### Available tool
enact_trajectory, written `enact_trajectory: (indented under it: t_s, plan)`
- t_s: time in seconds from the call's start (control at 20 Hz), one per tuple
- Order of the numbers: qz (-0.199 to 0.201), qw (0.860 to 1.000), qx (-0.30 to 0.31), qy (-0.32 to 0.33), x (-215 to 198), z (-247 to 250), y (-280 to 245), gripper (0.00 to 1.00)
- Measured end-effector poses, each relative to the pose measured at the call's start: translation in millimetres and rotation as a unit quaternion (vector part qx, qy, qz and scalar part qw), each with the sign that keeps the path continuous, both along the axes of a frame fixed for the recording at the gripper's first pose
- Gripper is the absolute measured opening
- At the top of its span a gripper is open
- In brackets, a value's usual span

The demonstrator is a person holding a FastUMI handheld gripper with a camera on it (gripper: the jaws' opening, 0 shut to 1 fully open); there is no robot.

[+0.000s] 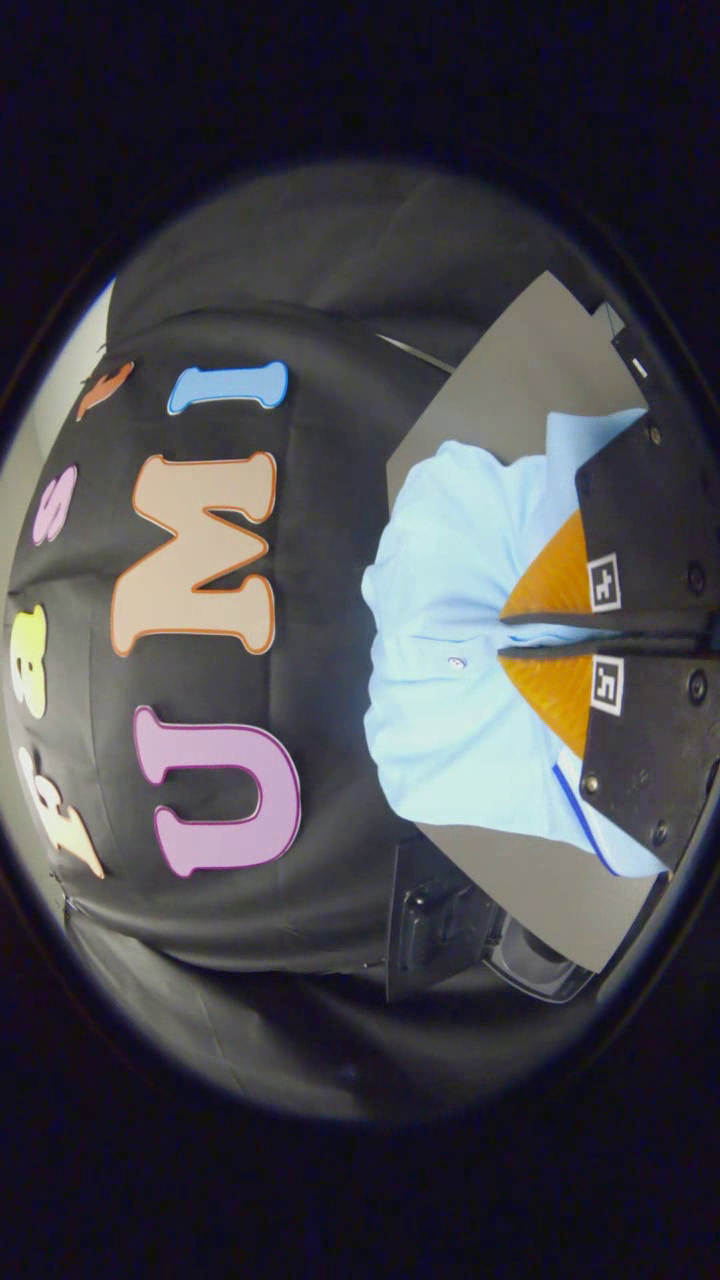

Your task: Put the clothes into the washing machine and then close the washing machine lid.

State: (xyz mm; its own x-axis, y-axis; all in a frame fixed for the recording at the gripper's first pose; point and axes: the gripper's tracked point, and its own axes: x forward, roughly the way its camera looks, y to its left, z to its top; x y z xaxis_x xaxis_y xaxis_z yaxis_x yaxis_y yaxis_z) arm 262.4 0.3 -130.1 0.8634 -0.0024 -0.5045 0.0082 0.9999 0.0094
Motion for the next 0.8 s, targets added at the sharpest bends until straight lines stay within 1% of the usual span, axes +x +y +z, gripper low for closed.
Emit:
enact_trajectory:
  t_s: [0.15, 0.2, 0.3, 0.4, 0.55, 0.8]
  plan:
    - [-0.002, 0.999, 0.049, -0.005, -1, 4, 13, 0.01]
    - [0.0, 0.998, 0.058, -0.006, 0, 6, 20, 0.01]
    - [0.013, 0.998, 0.054, -0.006, -1, 9, 37, 0.01]
    - [0.04, 0.997, 0.059, -0.008, -3, 15, 68, 0.01]
    - [0.093, 0.993, 0.071, -0.01, -9, 21, 130, 0.01]
    - [0.184, 0.978, 0.1, -0.006, -19, 23, 250, 0.01]
